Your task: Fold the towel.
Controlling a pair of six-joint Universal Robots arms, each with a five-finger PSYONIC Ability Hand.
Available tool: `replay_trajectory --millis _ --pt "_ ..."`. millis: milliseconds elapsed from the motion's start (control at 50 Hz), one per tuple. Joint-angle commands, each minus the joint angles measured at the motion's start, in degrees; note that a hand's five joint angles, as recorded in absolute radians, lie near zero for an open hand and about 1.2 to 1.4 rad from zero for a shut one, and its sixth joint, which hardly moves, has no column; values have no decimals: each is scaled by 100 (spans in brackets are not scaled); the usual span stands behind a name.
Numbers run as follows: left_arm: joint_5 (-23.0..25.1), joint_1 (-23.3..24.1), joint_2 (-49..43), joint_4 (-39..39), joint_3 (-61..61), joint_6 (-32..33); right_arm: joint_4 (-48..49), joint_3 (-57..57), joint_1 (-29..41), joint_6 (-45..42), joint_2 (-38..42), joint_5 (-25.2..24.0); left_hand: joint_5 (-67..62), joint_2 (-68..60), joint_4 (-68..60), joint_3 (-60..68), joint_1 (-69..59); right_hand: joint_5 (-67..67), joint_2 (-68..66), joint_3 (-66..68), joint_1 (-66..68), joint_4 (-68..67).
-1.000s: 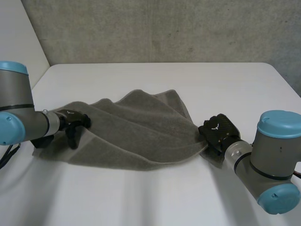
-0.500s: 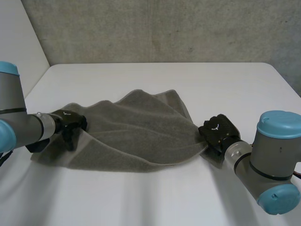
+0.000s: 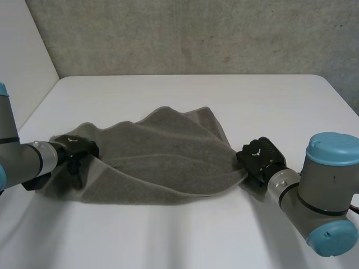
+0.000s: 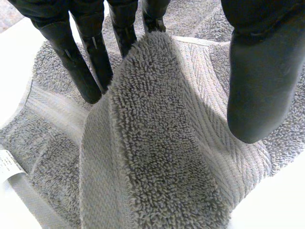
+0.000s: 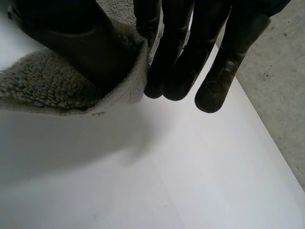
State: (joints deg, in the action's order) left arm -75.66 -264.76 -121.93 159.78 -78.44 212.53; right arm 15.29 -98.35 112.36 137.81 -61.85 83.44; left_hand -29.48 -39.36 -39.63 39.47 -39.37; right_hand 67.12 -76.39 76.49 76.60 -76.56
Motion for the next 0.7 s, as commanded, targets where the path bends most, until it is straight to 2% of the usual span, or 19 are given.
replay_trajectory --millis 20,320,340,360,380,400,420,520,620,700 --pt "8 -49 179 54 -171 -1 0 -8 5 0 -3 6 -219 -231 -204 220 -230 288 -361 351 340 -344" --pt "25 -32 574 255 -812 -9 0 -44 22 -132 -3 15 -1361 -1373 -1346 1362 -1372 288 -361 351 340 -344" --pt "25 -32 592 291 -882 -9 0 -44 22 -132 -3 15 -2012 -2024 -1997 2013 -2023 288 -361 351 340 -344" --pt "25 -32 592 291 -883 -9 0 -44 22 -132 -3 15 -2019 -2031 -2003 2019 -2029 288 -361 351 340 -344" --pt "25 -32 592 343 -927 -9 0 -44 22 -132 -3 15 -3434 -3446 -3419 3435 -3445 288 -361 351 340 -344" --pt "25 -32 592 344 -927 -9 0 -35 22 -132 -3 15 -3448 -3461 -3433 3449 -3459 288 -361 351 340 -344" --pt "25 -32 592 413 -962 -9 0 -35 22 -132 -3 15 -4046 -4058 -4031 4047 -4057 288 -361 351 340 -344" --pt "69 -49 706 686 -980 -36 0 -17 5 -123 -64 15 -4052 -4064 -4037 4053 -4063 288 -361 351 340 -344" --pt "368 -164 1207 950 -962 -141 -53 27 -30 -62 -266 -29 -4052 -4064 -4037 4053 -4063 288 -361 351 340 -344" --pt "403 -216 1663 1441 -1041 -631 -61 18 -30 -62 -424 -21 -4052 -4064 -4037 4053 -4063 288 -361 351 340 -344"
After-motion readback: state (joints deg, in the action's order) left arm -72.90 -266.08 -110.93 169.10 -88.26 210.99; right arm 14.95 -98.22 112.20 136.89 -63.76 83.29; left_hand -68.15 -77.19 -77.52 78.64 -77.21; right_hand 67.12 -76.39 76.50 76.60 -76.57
